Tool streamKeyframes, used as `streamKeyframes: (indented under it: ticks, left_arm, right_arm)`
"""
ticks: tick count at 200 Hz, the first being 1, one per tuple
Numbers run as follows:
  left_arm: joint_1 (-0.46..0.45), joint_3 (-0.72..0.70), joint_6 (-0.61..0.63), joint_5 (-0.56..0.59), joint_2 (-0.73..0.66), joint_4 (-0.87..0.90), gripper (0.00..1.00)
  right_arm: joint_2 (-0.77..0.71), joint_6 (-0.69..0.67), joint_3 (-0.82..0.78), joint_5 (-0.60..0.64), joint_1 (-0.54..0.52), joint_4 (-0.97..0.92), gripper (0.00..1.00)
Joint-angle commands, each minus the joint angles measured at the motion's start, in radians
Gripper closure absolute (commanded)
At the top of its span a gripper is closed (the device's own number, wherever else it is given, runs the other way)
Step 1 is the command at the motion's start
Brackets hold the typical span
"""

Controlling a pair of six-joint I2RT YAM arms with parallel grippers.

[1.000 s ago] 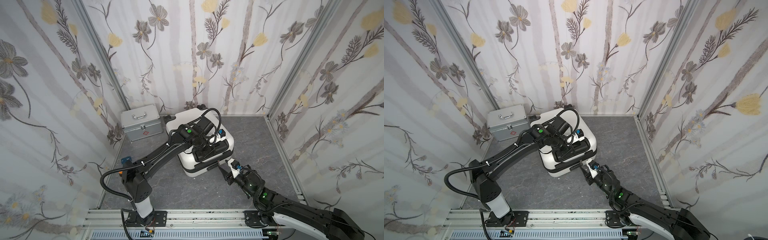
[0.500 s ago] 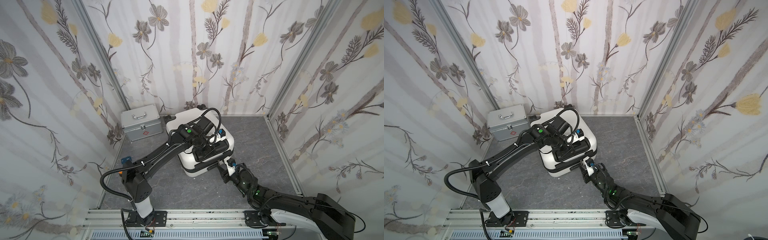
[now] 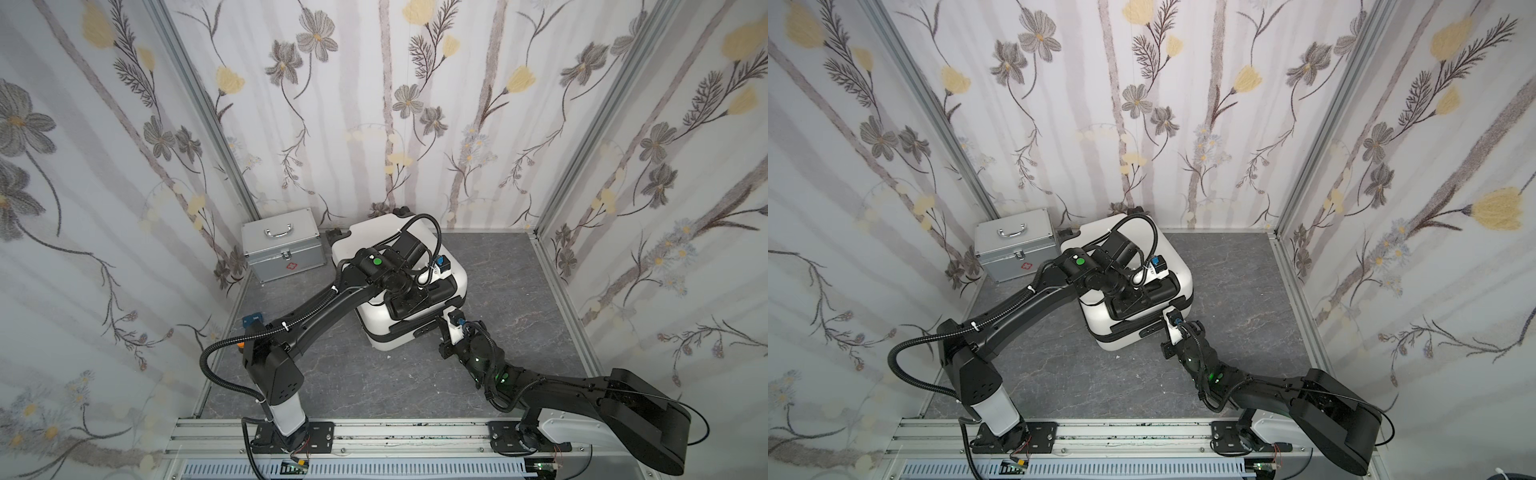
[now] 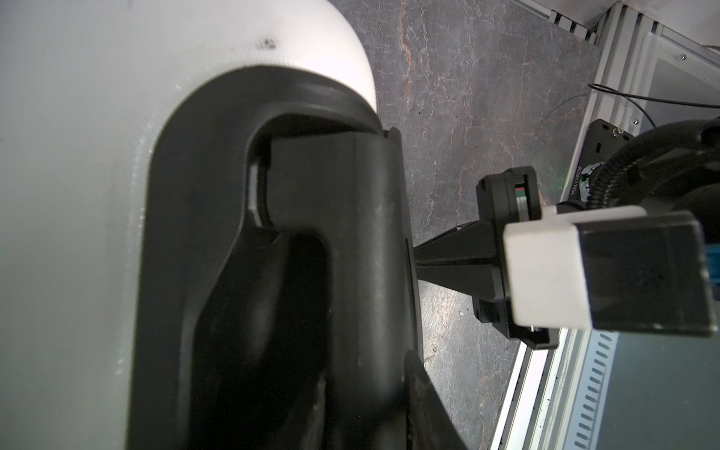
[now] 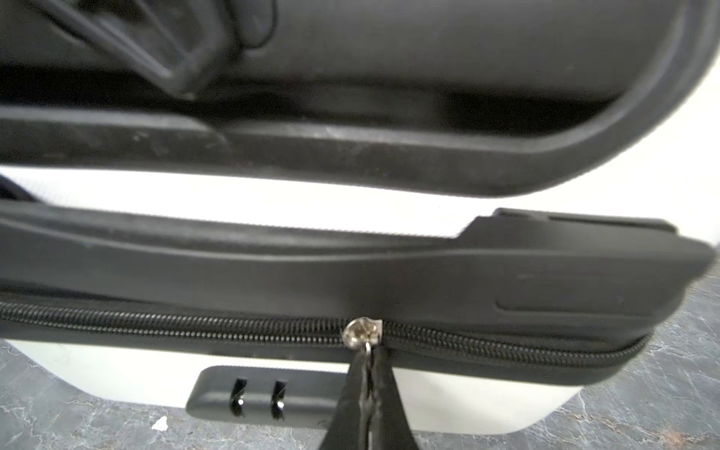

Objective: Open the suitcase zippers
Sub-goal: Unzip the zipper on the suitcase.

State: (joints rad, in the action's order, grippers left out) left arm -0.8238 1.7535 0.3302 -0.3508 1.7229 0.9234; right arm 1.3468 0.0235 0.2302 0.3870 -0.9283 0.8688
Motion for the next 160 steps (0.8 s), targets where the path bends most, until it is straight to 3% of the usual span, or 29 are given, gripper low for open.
streamKeyframes:
  ticks: [1, 37, 90, 126, 160]
  left_arm:
    - [-0.005, -0.003, 0.053, -0.095, -0.035, -0.128, 0.98]
    - [-0.006, -0.061, 0.105, -0.097, -0.076, -0.118, 0.98]
    - [-0.01, -0.084, 0.209, -0.149, -0.125, -0.004, 0.99]
    - [-0.024, -0.095, 0.284, -0.157, -0.136, 0.081, 0.99]
    - [-0.034, -0.113, 0.325, -0.17, -0.163, 0.102, 0.99]
  right_arm:
    - [-0.024, -0.012, 0.008, 0.042, 0.001, 0.069, 1.0]
    - [-0.128, 0.006, -0.001, 0.046, 0.046, -0.025, 1.0]
    - [-0.262, 0.016, 0.025, -0.086, 0.278, -0.218, 1.0]
    - [-0.273, 0.079, 0.054, -0.243, 0.437, -0.24, 1.0]
    - [-0.298, 0.031, 0.131, -0.391, 0.559, -0.364, 1.0]
